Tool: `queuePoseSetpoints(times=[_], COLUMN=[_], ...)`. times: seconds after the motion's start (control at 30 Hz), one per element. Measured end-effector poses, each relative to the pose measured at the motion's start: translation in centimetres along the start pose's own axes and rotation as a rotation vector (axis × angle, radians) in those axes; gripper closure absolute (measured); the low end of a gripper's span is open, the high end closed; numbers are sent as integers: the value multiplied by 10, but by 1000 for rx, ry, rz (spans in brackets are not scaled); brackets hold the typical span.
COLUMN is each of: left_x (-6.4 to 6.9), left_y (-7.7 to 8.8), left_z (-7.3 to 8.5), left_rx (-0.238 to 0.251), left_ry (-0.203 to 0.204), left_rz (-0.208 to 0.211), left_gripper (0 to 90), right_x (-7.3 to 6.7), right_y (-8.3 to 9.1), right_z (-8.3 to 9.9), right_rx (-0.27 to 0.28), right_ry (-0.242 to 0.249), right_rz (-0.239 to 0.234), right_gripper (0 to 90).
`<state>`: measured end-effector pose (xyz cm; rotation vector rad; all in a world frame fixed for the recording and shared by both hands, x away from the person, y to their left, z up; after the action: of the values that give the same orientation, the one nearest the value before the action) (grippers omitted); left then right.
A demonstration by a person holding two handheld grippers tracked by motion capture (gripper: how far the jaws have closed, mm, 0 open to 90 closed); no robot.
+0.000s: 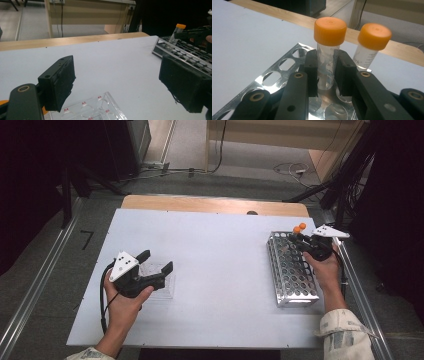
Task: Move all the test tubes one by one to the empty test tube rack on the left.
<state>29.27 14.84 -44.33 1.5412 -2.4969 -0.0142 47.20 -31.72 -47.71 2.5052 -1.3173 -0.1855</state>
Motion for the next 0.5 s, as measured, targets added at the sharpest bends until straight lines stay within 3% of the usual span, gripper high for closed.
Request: queuePoseSetpoints(times=[0.5], left_x=[0], left_y=[5], left_z=[-6], left_rx=[23], left_ry=[9], left_rz=[0], left_gripper=[143], right_x=[-5], right_y=[20], right_z=[-48], right_rx=[65], right_ry=[42], right_rz=[26], right_gripper=[715])
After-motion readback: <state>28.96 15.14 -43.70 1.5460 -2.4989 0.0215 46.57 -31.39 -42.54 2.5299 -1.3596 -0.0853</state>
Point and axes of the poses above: each handheld gripper's, and its own axes: y roughly backward along the jaws, z roughly out of its underside, x roughly to its right, the point moved 6 cm from there along -y, roughly forward along the jaws, and after that the axes turned 8 degrees about x, right-handed, at the moved point
